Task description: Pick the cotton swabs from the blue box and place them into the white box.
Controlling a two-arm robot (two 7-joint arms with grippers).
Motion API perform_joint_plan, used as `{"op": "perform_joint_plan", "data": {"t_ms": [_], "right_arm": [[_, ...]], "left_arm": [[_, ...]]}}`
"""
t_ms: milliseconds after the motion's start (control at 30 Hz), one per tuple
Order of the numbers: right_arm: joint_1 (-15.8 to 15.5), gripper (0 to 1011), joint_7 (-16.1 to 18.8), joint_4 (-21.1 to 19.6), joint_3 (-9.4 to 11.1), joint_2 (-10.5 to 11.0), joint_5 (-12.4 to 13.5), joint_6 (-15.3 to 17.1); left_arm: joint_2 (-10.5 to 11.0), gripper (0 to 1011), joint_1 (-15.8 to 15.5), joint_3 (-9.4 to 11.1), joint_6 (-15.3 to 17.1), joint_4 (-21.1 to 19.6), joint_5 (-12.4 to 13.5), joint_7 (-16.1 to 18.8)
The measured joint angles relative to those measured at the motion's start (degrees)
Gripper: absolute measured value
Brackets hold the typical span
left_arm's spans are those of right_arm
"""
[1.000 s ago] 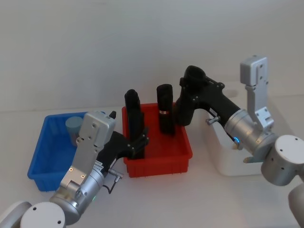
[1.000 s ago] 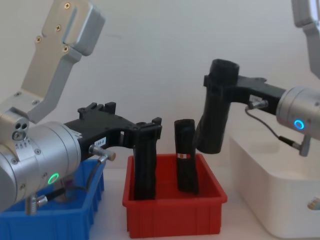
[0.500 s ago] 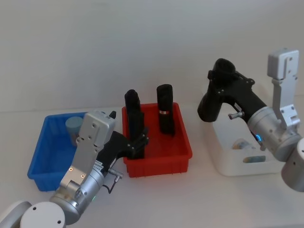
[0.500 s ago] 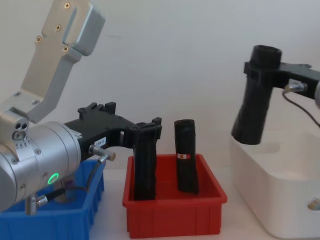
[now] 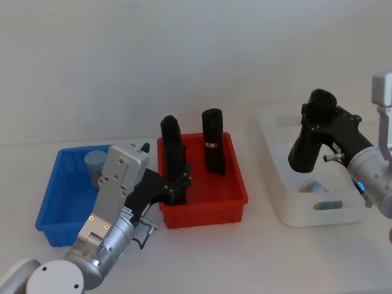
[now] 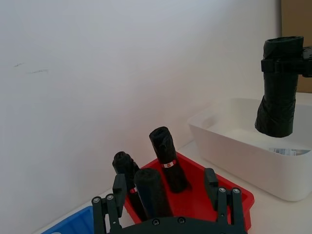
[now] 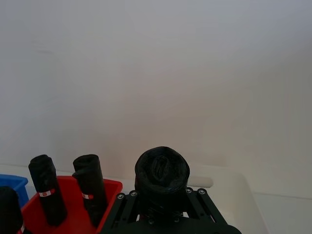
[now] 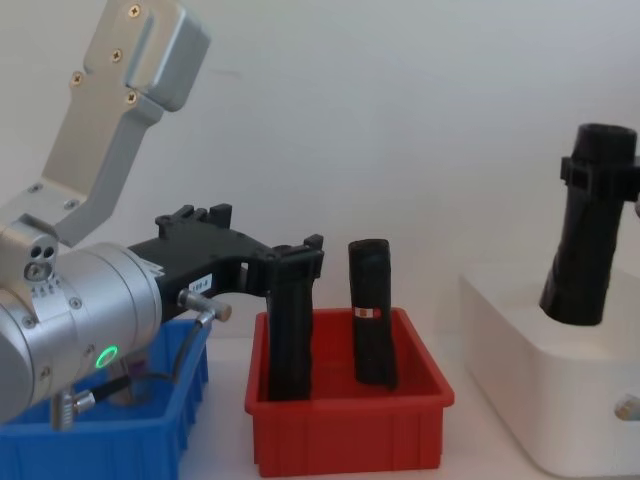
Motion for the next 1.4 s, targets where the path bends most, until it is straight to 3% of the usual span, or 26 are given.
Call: {"op": "perform_joint_plan", "data": {"t_ms": [167,300,733,933,1400], "right_arm": [[-0.66,353,-0.86,-0.32,0.35,0.44,0.11,1.83],[-1.03,429,-1.30,-0.36,0.57,0.71,0.16,2.96],[-1.43,864,-1.82,-0.08,0.89,0.92,0.18,4.32],[-1.50,1002,-1.92,0.02,0.94,0.95,0.18,4.58],[-1.59,1003,-2.06,0.13,1.03,1.02,0.14,4.87]], "left_arm": [[0.01,1004,0.00,0.00,0.00,0.00,0.00,0.00],[0.00,1004,0.00,0.00,0.00,0.00,0.00,0.00],[0.00,1004,0.00,0.00,0.00,0.00,0.00,0.00],[0.00,1004,0.00,0.00,0.00,0.00,0.00,0.00],[0.00,1004,0.00,0.00,0.00,0.00,0.00,0.00]]}}
